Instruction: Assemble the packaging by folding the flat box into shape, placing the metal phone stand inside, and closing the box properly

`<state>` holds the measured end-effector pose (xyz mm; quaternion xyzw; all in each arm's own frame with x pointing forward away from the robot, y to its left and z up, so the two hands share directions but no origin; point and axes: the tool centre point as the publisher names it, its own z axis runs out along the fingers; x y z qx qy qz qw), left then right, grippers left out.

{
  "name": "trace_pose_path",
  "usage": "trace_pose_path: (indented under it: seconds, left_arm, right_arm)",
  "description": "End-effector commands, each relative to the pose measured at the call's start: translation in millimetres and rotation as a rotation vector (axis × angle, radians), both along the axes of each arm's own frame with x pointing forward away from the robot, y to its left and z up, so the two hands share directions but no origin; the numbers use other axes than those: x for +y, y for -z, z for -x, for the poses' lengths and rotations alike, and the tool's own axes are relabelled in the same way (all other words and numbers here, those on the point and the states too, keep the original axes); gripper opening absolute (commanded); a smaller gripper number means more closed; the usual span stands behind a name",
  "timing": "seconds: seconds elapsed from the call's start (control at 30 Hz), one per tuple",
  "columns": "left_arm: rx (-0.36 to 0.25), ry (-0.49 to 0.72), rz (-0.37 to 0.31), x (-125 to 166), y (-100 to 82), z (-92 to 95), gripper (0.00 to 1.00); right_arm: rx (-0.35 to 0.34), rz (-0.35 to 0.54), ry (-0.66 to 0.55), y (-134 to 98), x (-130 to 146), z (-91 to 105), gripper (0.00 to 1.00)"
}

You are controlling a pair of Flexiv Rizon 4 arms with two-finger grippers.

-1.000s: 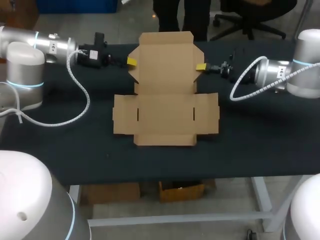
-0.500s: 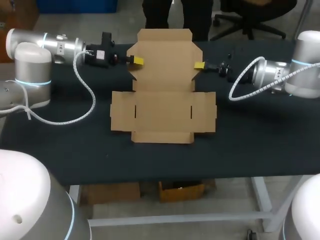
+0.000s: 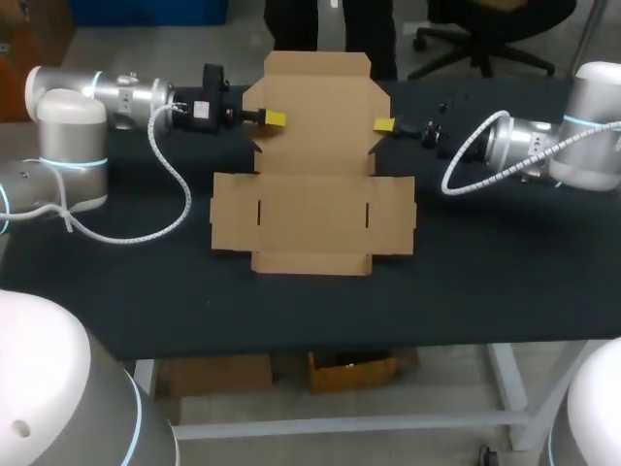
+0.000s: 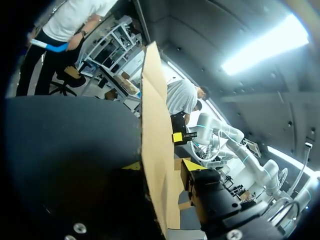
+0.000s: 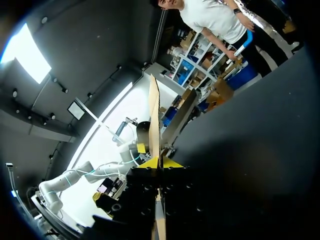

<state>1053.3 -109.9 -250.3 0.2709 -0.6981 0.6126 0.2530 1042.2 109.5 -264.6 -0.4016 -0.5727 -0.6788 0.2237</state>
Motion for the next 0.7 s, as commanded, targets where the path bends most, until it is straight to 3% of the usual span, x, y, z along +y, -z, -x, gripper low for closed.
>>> trace_pose_path:
  seconds: [0.03, 0.33, 0.43, 0.7]
  left_arm:
    - [-0.004, 0.039, 0.025, -3.9, 0.2, -5.3, 0.43]
    - [-0.019, 0.048, 0.035, -7.8, -4.1, -7.2, 0.4]
    - [-0.023, 0.052, 0.039, -8.6, -4.6, -7.6, 0.33]
    - [-0.03, 0.057, 0.051, -11.2, -6.3, -8.3, 0.33]
  right_arm:
    - [-0.009, -0.021, -0.016, 1.9, 0.2, -4.1, 0.0]
    - [-0.016, -0.026, -0.021, 0.7, 1.3, -5.0, 0.0]
    - [-0.018, -0.028, -0.022, 0.5, 1.6, -5.1, 0.0]
    - [-0.024, -0.034, -0.025, -0.8, 2.9, -6.2, 0.0]
